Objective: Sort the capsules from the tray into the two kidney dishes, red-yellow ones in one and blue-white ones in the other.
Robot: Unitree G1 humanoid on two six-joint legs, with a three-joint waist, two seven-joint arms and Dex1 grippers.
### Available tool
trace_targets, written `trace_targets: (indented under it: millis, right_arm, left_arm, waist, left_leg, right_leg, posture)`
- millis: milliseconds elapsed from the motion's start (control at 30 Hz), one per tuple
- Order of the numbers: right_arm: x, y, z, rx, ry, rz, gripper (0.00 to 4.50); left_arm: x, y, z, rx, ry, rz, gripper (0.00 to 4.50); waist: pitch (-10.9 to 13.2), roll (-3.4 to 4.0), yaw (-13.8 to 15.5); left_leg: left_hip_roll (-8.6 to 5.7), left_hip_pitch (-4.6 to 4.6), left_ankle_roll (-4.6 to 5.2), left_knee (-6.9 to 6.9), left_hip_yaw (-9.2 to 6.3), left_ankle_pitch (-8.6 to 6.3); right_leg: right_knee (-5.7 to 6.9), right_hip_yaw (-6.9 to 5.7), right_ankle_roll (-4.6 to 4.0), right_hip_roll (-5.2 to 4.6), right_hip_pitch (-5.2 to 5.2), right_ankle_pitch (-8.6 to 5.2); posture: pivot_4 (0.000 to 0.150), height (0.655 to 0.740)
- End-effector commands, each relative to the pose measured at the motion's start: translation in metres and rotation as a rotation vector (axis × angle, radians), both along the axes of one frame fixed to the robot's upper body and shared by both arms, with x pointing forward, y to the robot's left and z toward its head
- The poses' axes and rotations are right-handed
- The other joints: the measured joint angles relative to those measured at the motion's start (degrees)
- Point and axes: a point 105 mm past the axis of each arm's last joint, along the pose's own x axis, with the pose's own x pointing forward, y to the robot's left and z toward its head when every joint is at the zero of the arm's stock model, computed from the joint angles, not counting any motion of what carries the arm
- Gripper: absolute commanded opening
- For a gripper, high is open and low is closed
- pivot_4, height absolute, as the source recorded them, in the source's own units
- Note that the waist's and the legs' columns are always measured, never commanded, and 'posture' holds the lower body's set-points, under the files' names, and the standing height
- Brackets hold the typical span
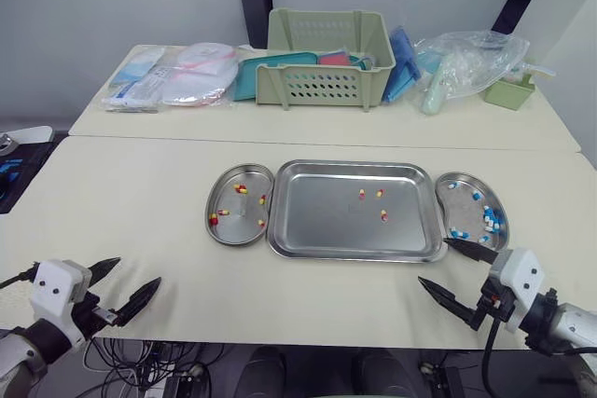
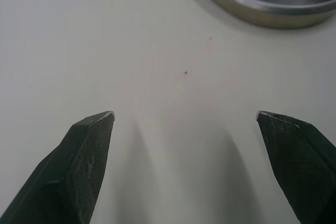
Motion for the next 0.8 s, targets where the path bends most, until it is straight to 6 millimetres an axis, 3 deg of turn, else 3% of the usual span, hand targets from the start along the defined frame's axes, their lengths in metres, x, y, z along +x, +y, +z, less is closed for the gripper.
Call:
trace_targets:
  millis: [33, 200, 433, 733, 800]
  right_arm:
    - [-0.001, 0.006, 0.004, 0.001, -0.029, 0.02, 4.48]
    - [-0.005, 0.011, -0.006, 0.004, -0.014, 0.028, 4.48]
    - [-0.009, 0.02, -0.014, 0.025, -0.012, 0.003, 4.48]
    - [-0.013, 0.026, -0.019, 0.057, -0.014, -0.036, 4.48]
    - [-0.014, 0.027, -0.019, 0.062, -0.015, -0.038, 4.5]
  left_arm:
    - [0.015, -0.045, 0.027, -0.019, -0.058, -0.192, 4.5]
    - [0.038, -0.119, 0.045, -0.047, -0.081, -0.416, 4.5]
    - [0.085, -0.193, 0.045, -0.119, -0.064, -0.449, 4.5]
    - [0.13, -0.251, 0.025, -0.158, -0.026, -0.37, 4.5]
    - [0.136, -0.263, 0.022, -0.167, -0.025, -0.366, 4.12]
  waist:
    - [0.0, 0.0, 0.02]
    - [-0.01, 0.03, -0.03]
    - [-0.02, 0.08, -0.2]
    - [-0.01, 0.07, -0.18]
    - [-0.01, 0.06, -0.09]
  left_leg:
    - [0.0, 0.01, 0.0, 0.01, -0.01, 0.0]
    - [-0.02, 0.01, 0.0, 0.02, 0.0, 0.0]
    - [-0.04, 0.01, 0.0, 0.05, 0.0, 0.0]
    - [-0.08, -0.01, 0.0, 0.09, -0.02, 0.01]
    - [-0.08, -0.02, -0.01, 0.1, -0.03, 0.02]
  right_leg:
    - [0.0, -0.01, 0.0, 0.0, 0.01, 0.0]
    - [0.01, 0.01, 0.0, 0.01, 0.01, 0.0]
    - [0.05, 0.02, 0.01, 0.03, 0.0, 0.0]
    - [0.05, 0.01, 0.01, 0.02, 0.0, 0.01]
    - [0.07, 0.0, 0.01, 0.02, 0.0, 0.01]
  posture:
    - [0.15, 0.74]
    - [0.15, 0.74]
    - [0.15, 0.74]
    - [0.15, 0.74]
    - [0.15, 0.74]
